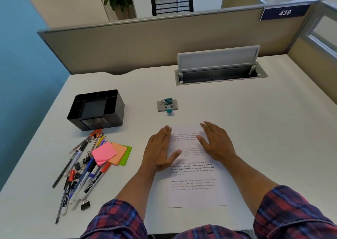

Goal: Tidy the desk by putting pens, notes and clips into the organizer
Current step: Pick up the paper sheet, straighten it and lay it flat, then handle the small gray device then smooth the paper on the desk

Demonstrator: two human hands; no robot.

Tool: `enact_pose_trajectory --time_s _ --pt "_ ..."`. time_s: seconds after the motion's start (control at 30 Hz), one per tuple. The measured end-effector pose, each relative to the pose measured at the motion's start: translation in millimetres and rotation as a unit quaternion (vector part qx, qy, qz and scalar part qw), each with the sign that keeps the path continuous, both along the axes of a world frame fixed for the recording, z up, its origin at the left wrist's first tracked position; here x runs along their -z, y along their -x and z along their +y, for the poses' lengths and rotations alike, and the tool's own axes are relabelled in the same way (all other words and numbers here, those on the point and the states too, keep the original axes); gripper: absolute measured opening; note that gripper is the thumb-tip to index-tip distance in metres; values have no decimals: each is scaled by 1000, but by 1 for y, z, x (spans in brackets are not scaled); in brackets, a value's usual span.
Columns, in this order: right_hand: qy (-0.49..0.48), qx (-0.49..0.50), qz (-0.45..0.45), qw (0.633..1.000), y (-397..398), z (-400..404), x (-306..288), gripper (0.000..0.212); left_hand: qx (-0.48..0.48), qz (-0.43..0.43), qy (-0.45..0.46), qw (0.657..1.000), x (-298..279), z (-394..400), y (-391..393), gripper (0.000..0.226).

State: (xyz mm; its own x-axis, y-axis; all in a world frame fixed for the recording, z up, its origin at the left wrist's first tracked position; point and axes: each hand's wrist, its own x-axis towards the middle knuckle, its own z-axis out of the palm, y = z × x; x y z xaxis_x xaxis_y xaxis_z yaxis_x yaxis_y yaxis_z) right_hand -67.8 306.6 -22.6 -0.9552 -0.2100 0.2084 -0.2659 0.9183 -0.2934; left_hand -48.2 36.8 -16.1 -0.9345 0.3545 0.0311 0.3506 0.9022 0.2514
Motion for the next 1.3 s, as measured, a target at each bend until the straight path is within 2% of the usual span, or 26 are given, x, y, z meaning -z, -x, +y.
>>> enact_pose_trajectory --time_s 0.2,0.43,0.63,0.77,0.93,1.13,1.3 --pt "24 25 76 997 49 -32 -12 25 -148 1 -94 984 -12 1 52 78" --pt "11 21 52 998 94 -76 -17 18 -197 -16 -165 966 -10 2 103 74" --pt "38 12 21 999 120 -118 -23 22 -233 -30 -249 940 -6 5 137 72" --pt "43 45 5 998 137 -135 -25 23 -220 -64 -258 939 0 -4 158 90" --pt "-14 58 -7 998 149 -143 -19 33 -223 -125 -235 938 0 -16 177 108" --pt "-39 73 3 997 152 -146 -15 55 -225 -162 -222 935 -2 -21 185 100" --pt "-54 53 -1 997 156 -152 -16 52 -241 -183 -266 915 0 -24 186 87"
